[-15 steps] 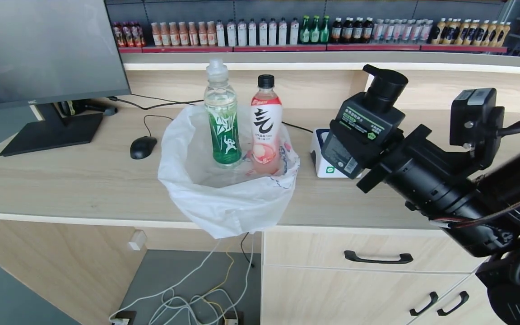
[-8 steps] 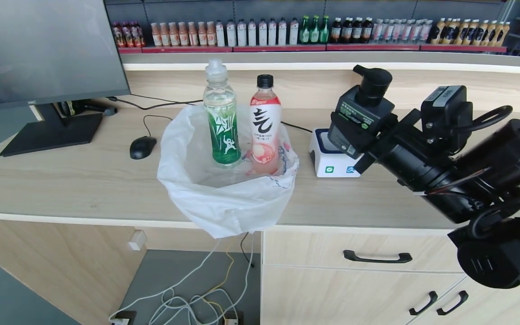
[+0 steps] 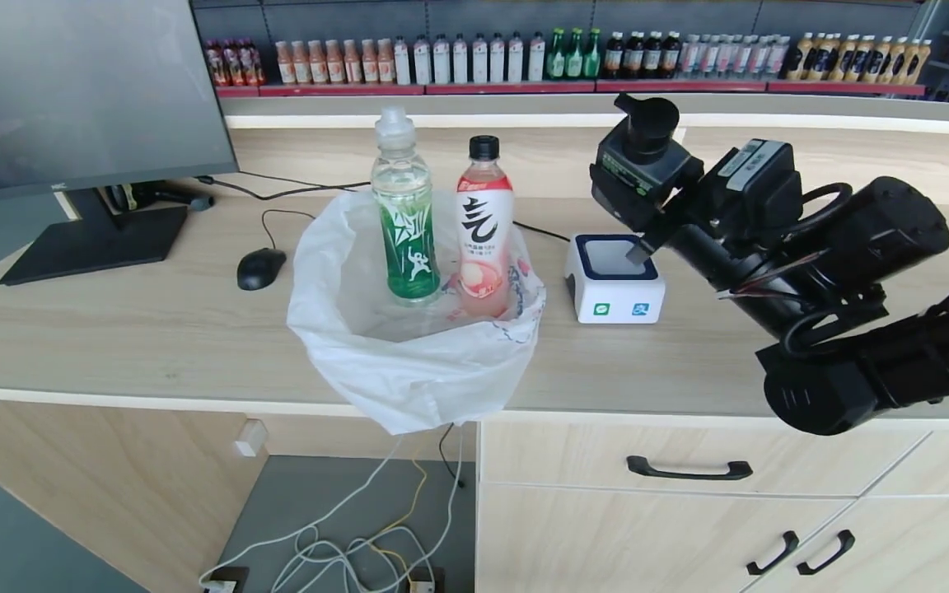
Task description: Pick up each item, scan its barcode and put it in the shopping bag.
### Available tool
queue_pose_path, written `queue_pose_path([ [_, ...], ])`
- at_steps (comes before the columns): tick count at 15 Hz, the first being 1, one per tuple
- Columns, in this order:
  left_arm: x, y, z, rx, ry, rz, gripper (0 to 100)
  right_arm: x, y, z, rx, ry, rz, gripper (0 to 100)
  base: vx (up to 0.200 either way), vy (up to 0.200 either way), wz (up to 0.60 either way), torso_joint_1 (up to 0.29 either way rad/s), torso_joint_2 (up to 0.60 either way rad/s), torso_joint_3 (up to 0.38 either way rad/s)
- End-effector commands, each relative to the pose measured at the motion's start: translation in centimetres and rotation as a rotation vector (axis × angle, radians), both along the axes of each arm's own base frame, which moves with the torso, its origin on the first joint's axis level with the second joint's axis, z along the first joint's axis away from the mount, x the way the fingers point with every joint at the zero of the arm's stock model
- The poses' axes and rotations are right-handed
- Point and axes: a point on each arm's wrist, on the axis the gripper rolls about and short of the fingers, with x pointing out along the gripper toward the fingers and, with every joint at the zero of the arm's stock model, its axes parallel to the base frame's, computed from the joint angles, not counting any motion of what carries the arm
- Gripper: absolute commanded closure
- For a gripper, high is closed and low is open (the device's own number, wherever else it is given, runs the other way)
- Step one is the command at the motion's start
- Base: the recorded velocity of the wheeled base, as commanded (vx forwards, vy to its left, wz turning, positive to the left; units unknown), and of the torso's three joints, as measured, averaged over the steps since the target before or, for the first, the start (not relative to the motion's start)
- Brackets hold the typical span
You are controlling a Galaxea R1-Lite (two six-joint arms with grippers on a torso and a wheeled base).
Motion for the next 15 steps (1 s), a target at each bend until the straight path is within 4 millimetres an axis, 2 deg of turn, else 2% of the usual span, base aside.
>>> queue_pose_path([
  [1, 0.0, 0.0, 0.0, 0.0, 0.0, 0.0, 0, 1.8, 0.7, -1.4, -0.045, -0.017, 0.017, 100, 0.0, 0.0, 0.0, 0.0, 0.0, 0.0],
  [5, 0.0, 0.0, 0.0, 0.0, 0.0, 0.0, 0, 2.2, 0.7, -2.5, -0.158, -0.079, 0.07, 100, 0.0, 0.0, 0.0, 0.0, 0.0, 0.0],
  [11, 0.0, 0.0, 0.0, 0.0, 0.0, 0.0, 0, 3.4, -0.8, -3.2, -0.189, -0.083, 0.054, 100, 0.0, 0.0, 0.0, 0.0, 0.0, 0.0],
  [15, 0.0, 0.0, 0.0, 0.0, 0.0, 0.0, 0, 4.1, -0.5, -3.3, -0.191, -0.104, 0.049, 100, 0.0, 0.0, 0.0, 0.0, 0.0, 0.0],
])
